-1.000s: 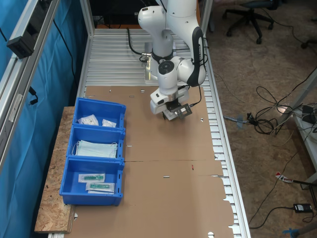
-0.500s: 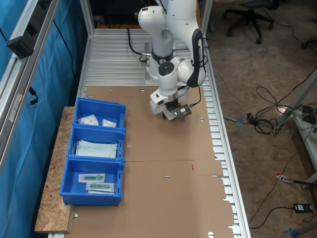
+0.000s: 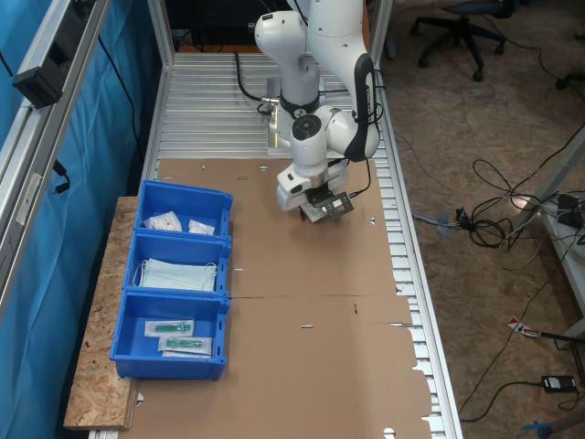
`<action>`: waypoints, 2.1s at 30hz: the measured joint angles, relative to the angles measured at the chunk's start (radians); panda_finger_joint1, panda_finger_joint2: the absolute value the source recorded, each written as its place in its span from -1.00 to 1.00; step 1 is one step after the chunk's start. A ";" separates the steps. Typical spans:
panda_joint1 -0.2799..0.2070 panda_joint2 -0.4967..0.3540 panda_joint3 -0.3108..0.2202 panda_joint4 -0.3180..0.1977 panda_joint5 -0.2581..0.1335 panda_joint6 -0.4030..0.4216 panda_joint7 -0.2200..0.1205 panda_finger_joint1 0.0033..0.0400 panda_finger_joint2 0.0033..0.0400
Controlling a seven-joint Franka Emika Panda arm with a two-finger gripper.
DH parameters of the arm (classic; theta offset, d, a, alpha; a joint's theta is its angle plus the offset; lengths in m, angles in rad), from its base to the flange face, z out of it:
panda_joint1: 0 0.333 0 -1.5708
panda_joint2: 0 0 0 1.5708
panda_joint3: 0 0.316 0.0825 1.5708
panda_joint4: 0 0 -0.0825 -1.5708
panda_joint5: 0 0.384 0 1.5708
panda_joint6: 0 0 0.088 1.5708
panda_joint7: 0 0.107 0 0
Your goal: Pick and place sorting task of medical equipment.
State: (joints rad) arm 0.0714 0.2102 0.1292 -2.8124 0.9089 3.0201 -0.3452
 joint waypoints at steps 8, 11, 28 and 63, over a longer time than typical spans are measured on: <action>0.000 0.000 0.000 0.000 0.000 0.000 0.000 1.00 1.00; 0.000 0.000 0.000 0.000 0.000 0.000 0.000 1.00 1.00; 0.000 0.000 0.000 0.006 0.000 0.000 0.000 0.36 0.36; 0.000 -0.127 0.000 0.008 0.000 -0.045 0.000 -0.81 -0.81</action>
State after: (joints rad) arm 0.0713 0.0831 0.1292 -2.8047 0.9089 2.9751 -0.3452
